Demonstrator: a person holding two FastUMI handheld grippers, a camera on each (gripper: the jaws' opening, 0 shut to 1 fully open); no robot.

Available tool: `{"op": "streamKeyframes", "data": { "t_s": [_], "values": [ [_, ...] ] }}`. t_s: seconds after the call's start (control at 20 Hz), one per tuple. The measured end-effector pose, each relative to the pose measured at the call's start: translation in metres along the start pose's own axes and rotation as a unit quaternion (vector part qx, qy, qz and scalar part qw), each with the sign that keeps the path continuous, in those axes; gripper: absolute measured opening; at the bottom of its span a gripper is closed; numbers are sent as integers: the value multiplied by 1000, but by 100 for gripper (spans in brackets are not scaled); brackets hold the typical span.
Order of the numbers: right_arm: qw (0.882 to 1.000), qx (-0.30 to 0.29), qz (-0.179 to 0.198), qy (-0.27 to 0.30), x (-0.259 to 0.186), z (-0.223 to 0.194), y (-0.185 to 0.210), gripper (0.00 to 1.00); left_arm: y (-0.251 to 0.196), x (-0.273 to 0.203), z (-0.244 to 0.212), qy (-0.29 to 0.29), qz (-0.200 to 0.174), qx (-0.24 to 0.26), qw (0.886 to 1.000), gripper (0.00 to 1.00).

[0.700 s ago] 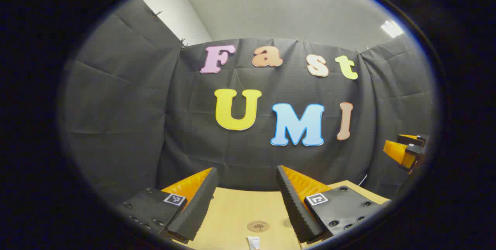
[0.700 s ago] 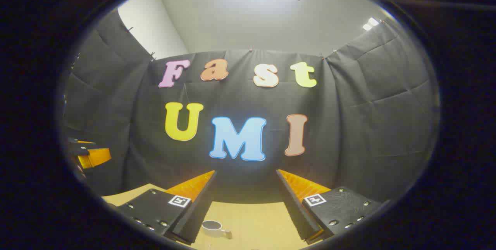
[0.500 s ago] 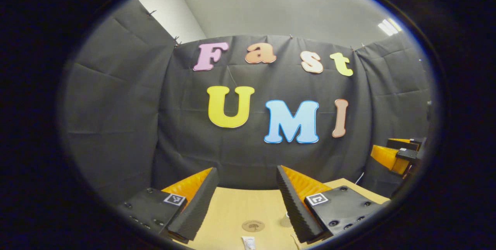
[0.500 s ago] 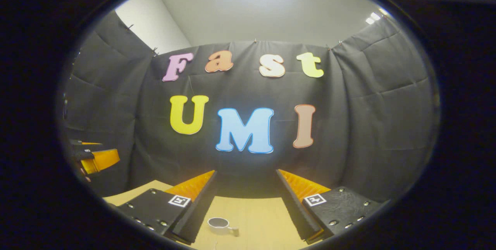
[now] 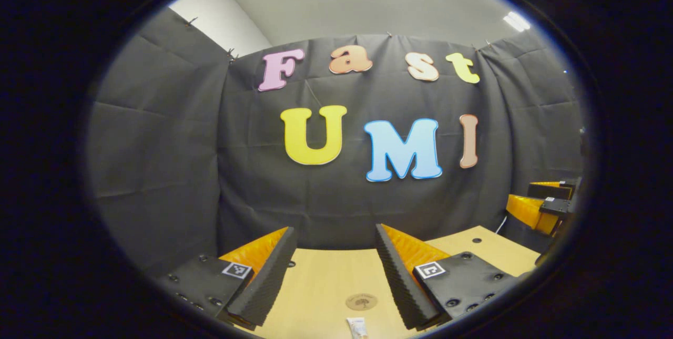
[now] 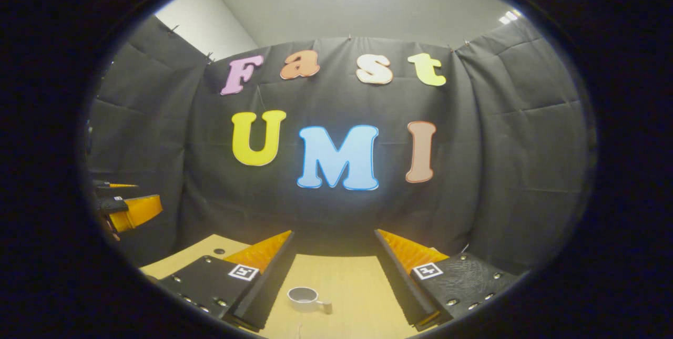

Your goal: Put the toothbrush and toothpaste on the desktop into the cup, then pick up the cup and place it on the coaster on the desktop.

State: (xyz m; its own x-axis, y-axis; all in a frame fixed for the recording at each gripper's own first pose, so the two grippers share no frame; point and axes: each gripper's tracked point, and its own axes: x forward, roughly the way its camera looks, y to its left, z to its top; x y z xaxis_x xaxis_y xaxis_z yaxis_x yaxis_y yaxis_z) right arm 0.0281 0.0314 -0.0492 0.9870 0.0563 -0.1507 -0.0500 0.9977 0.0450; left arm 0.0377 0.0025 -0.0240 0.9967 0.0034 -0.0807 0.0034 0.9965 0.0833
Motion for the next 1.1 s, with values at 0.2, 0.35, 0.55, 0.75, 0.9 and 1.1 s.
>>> {"op": "streamKeyframes", "data": {
  "t_s": [0.2, 0.35, 0.55, 0.75, 0.9, 1.1],
  "values": [
    [1000, 7, 9, 24, 6, -14, 7, 91, 6, 3, -12, 15, 4, -1, 1000, 96],
    [1000, 8, 14, 25, 8, -17, 13, 90, 2, 5, -13, 18, -1, -3, 1000, 96],
    [999, 5, 15, 38, 12, -27, 15, 91, 1, 11, -25, 35, -4, -9, 999, 96],
    [997, 8, 34, 74, 11, -52, 26, 90, -13, 20, -48, 57, -30, -13, 998, 100],
    [992, -1, 50, 112, 7, -79, 34, 91, -25, 27, -76, 82, -51, -10, 995, 100],
    [982, 14, 62, 176, 3, -122, 41, 91, -38, 34, -121, 136, -78, -31, 987, 100]
  ]
}}
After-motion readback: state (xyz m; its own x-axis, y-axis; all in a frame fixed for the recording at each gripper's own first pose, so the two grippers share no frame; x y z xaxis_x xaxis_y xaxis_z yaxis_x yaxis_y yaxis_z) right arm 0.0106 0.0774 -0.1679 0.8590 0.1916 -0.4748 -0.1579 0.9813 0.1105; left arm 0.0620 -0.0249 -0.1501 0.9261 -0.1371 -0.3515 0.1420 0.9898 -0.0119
